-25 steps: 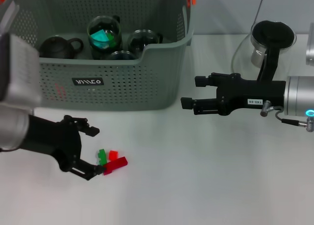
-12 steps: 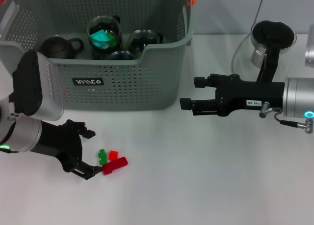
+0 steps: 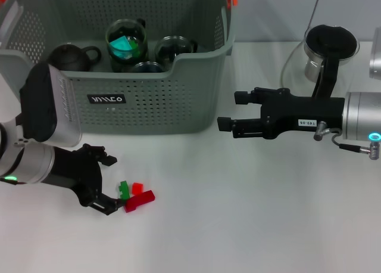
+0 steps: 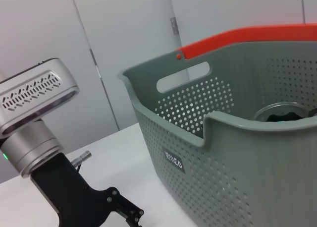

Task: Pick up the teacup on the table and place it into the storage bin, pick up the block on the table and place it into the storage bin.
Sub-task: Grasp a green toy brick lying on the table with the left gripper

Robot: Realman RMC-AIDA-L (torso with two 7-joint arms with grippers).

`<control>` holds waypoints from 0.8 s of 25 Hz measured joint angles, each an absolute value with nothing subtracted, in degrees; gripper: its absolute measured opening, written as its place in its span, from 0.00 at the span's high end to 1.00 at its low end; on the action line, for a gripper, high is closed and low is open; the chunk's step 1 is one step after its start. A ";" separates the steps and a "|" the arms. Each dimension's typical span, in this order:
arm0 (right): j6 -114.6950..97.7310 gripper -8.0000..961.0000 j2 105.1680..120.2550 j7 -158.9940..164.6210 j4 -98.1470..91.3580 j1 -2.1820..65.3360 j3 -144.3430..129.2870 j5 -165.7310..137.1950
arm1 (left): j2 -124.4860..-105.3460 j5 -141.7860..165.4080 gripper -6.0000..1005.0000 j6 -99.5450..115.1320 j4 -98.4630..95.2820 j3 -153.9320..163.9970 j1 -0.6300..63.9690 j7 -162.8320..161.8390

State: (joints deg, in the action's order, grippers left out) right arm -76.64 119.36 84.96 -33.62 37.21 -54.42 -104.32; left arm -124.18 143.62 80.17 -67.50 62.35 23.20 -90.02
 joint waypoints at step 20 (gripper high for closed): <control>-76.64 0.05 119.36 84.81 -33.89 37.27 -54.14 -104.32 | -124.37 142.26 0.08 79.52 -67.26 65.71 24.71 -90.34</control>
